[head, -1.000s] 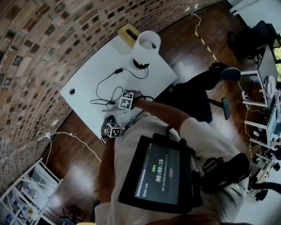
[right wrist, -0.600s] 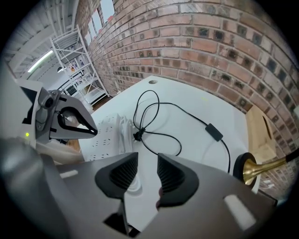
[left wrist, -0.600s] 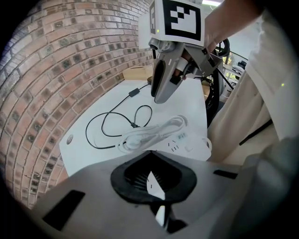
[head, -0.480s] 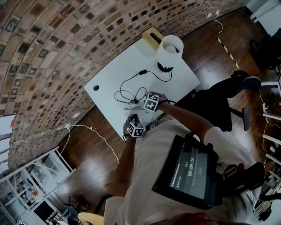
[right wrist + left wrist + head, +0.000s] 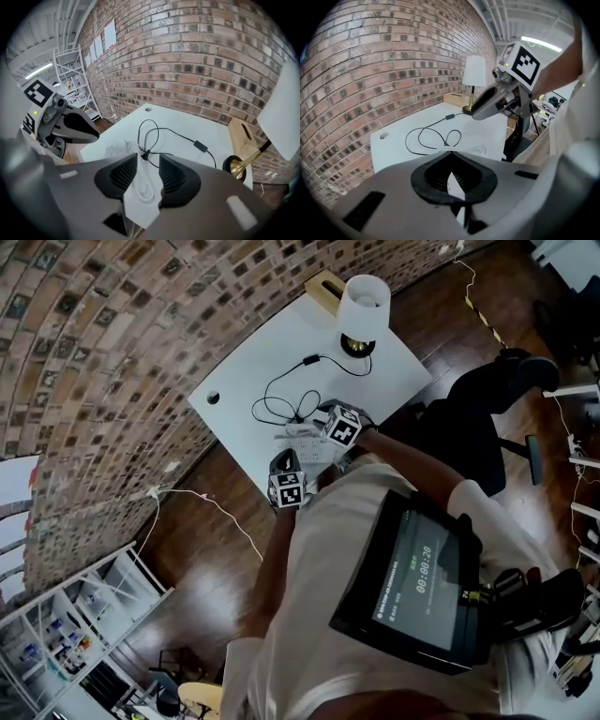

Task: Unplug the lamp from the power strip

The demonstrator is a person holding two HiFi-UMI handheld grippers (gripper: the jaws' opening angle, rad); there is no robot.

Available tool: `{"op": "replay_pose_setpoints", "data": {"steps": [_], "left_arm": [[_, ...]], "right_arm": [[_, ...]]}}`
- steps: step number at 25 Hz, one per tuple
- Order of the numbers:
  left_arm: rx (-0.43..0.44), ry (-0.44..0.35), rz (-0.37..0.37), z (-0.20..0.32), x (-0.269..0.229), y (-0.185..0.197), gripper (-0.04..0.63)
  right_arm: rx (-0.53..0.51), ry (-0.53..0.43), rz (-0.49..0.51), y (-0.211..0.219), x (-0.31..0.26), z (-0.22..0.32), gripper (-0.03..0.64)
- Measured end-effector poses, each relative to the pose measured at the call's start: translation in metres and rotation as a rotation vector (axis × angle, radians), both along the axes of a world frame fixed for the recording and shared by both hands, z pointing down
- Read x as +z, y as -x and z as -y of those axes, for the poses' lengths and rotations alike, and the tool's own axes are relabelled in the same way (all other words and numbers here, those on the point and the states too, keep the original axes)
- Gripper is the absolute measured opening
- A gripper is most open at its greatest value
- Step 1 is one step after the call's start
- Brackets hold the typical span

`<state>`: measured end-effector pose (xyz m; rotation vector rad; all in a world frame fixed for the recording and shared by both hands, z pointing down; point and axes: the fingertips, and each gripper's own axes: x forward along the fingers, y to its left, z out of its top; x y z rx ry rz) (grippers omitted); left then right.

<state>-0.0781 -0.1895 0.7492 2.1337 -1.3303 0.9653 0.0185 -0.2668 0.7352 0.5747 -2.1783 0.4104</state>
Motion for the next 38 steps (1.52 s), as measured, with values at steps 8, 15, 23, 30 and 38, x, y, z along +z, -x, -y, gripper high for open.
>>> {"op": "replay_pose_setpoints", "data": {"steps": [8, 15, 23, 30, 38], "left_arm": [[-0.131, -0.073, -0.167, -0.034, -0.057, 0.06, 0.005], [-0.042, -0.161, -0.281, -0.07, -0.106, 0.079, 0.004], [0.033, -0.193, -0.372, -0.105, -0.132, 0.088, 0.004], [0.099, -0.187, -0.397, -0.14, -0.127, 0.098, 0.003], [0.085, -0.159, -0.391, -0.157, -0.115, 0.102, 0.003]], "right_arm": [[0.105, -0.031, 0.088, 0.024, -0.04, -0.049, 0.143], [0.191, -0.086, 0.135, 0.044, -0.048, -0.088, 0.138], [0.291, -0.144, 0.139, 0.044, -0.058, -0.129, 0.132], [0.416, -0.094, 0.158, 0.028, -0.058, -0.161, 0.12], [0.461, -0.023, 0.18, 0.0, -0.038, -0.188, 0.12]]}}
